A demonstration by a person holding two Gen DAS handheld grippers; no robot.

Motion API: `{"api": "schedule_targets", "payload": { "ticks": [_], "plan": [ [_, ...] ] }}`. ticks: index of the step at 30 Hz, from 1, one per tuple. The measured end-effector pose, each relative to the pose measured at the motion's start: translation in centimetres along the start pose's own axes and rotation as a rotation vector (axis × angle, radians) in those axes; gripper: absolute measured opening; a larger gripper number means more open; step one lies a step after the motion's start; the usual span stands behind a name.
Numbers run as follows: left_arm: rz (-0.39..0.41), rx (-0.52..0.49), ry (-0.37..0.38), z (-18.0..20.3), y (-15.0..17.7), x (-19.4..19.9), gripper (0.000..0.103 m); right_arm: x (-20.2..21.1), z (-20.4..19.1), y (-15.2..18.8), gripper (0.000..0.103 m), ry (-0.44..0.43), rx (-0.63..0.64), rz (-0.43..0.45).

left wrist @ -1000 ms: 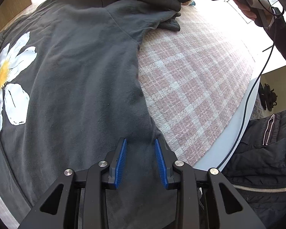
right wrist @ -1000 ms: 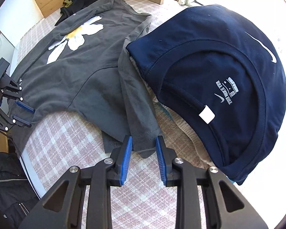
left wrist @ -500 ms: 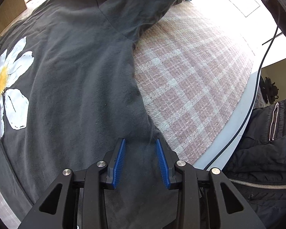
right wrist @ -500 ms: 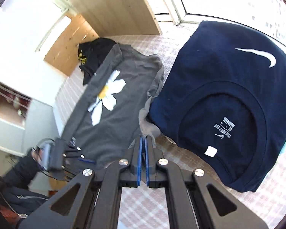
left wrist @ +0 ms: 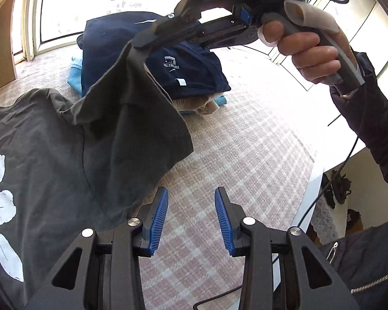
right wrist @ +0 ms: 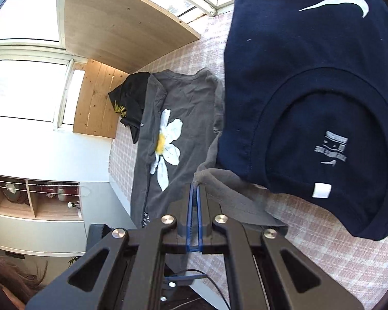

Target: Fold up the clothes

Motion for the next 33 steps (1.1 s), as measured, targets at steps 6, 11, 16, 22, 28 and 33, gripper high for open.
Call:
{"api": "schedule_targets", "payload": {
  "ticks": [6, 11, 16, 22, 28, 33],
  "plan": [
    [0.014, 0.062, -0.045, -0.4, 0.4, 1.0, 0.036, -3.2, -4.5, -1.1, 0.003, -0.037, 0.079, -0.048],
    [0.083, 0.16, -0.024, -3.2, -0.2, 2.2, 0.036, -6.4, -5.6, -3.2, 0.003, -0.083, 0.029, -0.073],
    [0.133, 0.256, 0.008, -7.0, 0.5, 3.9, 0.04, -10.8, -5.7, -5.7, 0.003, -0.093, -0.056, -0.098],
    [0.14, 0.463, 0.024, -13.3, 3.3, 4.2, 0.04, -17.9, -5.1, -9.1, 0.006, 0.052, -0.067, -0.17],
    [0.111, 0.506, 0.007, -13.8, 4.7, 2.6, 0.04, -20.8, -5.9, -10.5, 0.017, 0.178, 0.159, -0.389],
    [0.069, 0.38, -0.064, -11.4, 4.0, 2.5, 0.04, -16.8, -5.8, -7.1, 0.033, 0.369, 0.274, -0.378]
  ]
}}
Point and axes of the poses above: each gripper's, at about its wrist camera, not at the fingertips, and x roughly against the way its jaws point, z to its right, y to its underside, the point moved 2 cm from there along -x, roughly the way its jaws point, and after that the axes turned 9 degrees about x, right-handed, at the moved point
